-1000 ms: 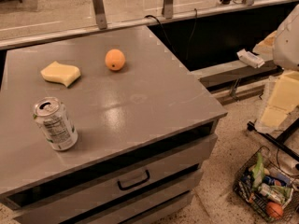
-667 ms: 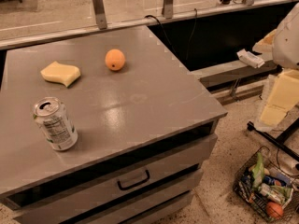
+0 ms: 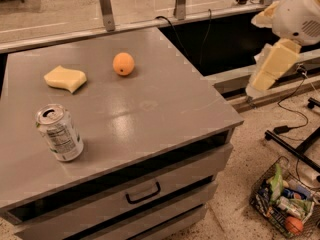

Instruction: Pick orange

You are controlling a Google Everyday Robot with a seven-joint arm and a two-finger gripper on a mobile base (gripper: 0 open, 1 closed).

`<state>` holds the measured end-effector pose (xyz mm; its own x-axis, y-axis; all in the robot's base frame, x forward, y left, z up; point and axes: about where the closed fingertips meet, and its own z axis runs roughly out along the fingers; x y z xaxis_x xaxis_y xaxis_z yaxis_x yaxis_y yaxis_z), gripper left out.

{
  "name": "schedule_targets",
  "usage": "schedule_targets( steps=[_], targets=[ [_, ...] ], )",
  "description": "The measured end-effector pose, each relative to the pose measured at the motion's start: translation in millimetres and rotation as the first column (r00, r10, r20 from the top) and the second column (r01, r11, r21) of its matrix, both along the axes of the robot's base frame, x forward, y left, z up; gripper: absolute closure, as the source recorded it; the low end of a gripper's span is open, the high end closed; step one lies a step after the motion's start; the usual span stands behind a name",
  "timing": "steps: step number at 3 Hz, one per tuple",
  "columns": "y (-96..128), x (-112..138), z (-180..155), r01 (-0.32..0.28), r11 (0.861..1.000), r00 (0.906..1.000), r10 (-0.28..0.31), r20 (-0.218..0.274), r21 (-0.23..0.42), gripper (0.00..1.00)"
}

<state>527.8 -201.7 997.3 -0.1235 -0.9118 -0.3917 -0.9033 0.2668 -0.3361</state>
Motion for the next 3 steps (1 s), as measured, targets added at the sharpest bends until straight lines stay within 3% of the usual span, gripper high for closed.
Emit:
schedule_targets(
  steps=[1,2,3],
  targets=[
    [27.6,49.7,13.4,-0.075,0.982,0.9940,0.060,0.092,0.174,0.00],
    [68.8,89.1,9.7,-0.138,0.942,0.9868,0.104,0.124,0.307,0.00],
    [103.9,121.5,-17.9,-0.144,0.922,0.9889,0.121,0.087,0.359,0.00]
  ],
)
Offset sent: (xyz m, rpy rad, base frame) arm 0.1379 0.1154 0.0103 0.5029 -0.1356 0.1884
